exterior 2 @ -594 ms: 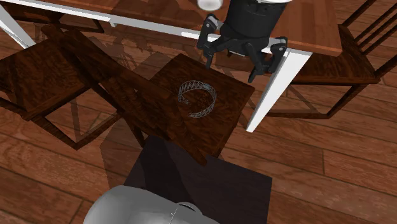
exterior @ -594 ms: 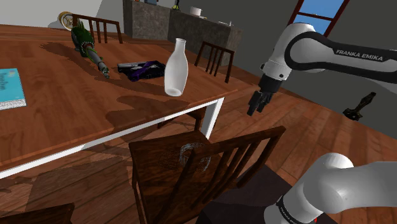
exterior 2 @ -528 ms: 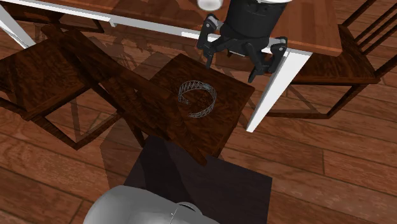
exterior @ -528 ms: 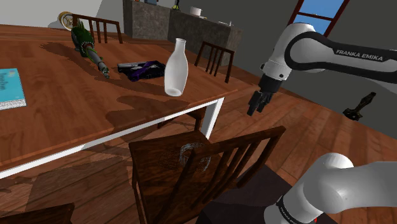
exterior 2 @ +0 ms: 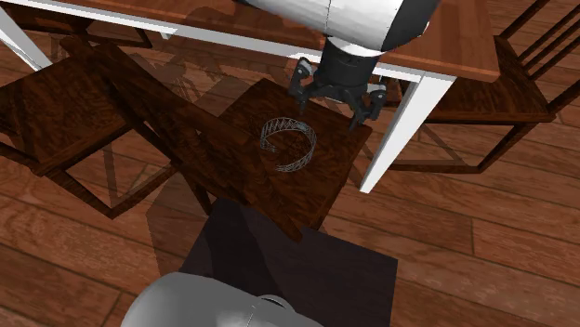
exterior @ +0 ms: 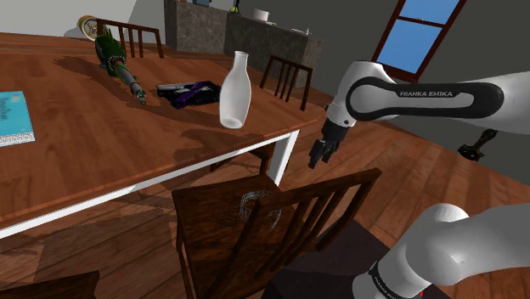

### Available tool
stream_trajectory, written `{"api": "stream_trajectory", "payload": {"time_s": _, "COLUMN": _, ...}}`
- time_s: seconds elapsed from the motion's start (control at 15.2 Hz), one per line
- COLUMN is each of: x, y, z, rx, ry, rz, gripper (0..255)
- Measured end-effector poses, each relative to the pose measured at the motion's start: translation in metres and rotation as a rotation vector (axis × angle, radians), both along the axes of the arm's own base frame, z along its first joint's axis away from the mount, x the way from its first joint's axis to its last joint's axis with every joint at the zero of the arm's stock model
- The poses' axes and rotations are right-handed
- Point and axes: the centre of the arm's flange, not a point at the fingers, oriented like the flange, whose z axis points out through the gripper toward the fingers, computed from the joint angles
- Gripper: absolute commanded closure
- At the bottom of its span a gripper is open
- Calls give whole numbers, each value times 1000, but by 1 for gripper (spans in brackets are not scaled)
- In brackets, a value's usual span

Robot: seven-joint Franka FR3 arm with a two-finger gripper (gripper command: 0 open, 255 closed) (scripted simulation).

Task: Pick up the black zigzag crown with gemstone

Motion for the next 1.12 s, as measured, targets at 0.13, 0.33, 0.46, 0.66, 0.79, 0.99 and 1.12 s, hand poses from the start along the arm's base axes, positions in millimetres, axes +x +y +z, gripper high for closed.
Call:
{"api": "stream_trajectory", "payload": {"time_s": 0.13, "x": 10, "y": 6, "z": -25, "rx": -2, "ry": -2, "rz": 5, "gripper": 0}}
{"api": "stream_trajectory", "payload": {"time_s": 0.33, "x": 28, "y": 7, "z": -59, "rx": -5, "ry": -5, "rz": 13, "gripper": 0}}
{"api": "stream_trajectory", "payload": {"time_s": 0.46, "x": 38, "y": 14, "z": -81, "rx": -7, "ry": -7, "rz": 18, "gripper": 0}}
{"api": "stream_trajectory", "payload": {"time_s": 0.66, "x": 56, "y": 18, "z": -114, "rx": -10, "ry": -10, "rz": 27, "gripper": 0}}
{"api": "stream_trajectory", "payload": {"time_s": 0.79, "x": 70, "y": 23, "z": -140, "rx": -12, "ry": -12, "rz": 32, "gripper": 0}}
{"api": "stream_trajectory", "payload": {"time_s": 0.99, "x": 85, "y": 29, "z": -174, "rx": -15, "ry": -15, "rz": 40, "gripper": 0}}
{"api": "stream_trajectory", "payload": {"time_s": 1.12, "x": 97, "y": 34, "z": -197, "rx": -17, "ry": -18, "rz": 45, "gripper": 0}}
